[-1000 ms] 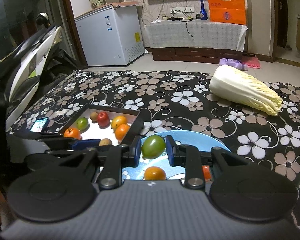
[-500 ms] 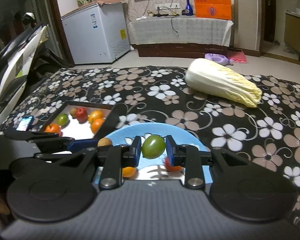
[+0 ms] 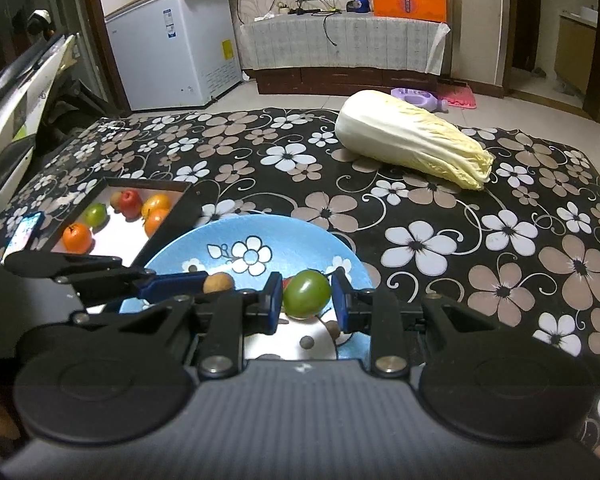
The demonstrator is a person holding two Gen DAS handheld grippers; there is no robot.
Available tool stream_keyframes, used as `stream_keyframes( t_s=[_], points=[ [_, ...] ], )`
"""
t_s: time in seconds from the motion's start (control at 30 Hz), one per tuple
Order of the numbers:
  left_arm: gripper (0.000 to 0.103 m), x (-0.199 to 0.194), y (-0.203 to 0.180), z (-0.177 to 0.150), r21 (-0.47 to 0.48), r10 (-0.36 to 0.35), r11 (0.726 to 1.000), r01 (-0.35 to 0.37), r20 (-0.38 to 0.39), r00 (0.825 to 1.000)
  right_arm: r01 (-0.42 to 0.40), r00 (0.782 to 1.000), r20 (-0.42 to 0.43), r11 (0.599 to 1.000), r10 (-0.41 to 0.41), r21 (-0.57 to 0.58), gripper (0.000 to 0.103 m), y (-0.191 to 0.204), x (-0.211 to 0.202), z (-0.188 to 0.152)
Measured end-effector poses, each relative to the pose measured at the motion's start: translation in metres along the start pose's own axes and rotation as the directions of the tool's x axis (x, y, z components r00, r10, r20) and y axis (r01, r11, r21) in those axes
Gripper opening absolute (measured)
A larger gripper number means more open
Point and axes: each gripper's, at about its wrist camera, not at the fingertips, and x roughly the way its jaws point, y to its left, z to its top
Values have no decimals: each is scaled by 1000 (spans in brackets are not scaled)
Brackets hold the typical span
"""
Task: Organize fruits
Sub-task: 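Lower the green tomato onto the plate with the right gripper while the left gripper lowers the kiwi there, then open the right gripper to release the green tomato while the left gripper releases the kiwi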
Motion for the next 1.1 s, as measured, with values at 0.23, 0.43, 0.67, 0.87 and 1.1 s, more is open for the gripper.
stream_keyframes(
  t_s=[0.23, 0.43, 0.67, 0.87, 1.1],
  points=[
    [26, 0, -12, -5, 51, -47, 998, 48, -11, 999, -2, 1000, -15, 1000, 2, -11, 30, 3, 4, 0],
    [26, -5, -12, -5, 61, -65, 996, 65, 3, 998, 6, 999, -36, 1000, -7, -21, 30, 5, 12, -2],
    [26, -13, -5, -6, 60, -66, 996, 65, 11, 998, 17, 998, -60, 1000, -18, -13, 30, 6, 21, -4],
    [27, -21, 5, -6, 47, -64, 997, 63, 23, 998, 25, 998, -65, 1000, -25, -2, 31, 6, 23, -4],
    [27, -29, 16, -6, 30, -52, 998, 50, 36, 998, 10, 999, -52, 1000, -9, 22, 31, 8, 21, -1]
  ],
)
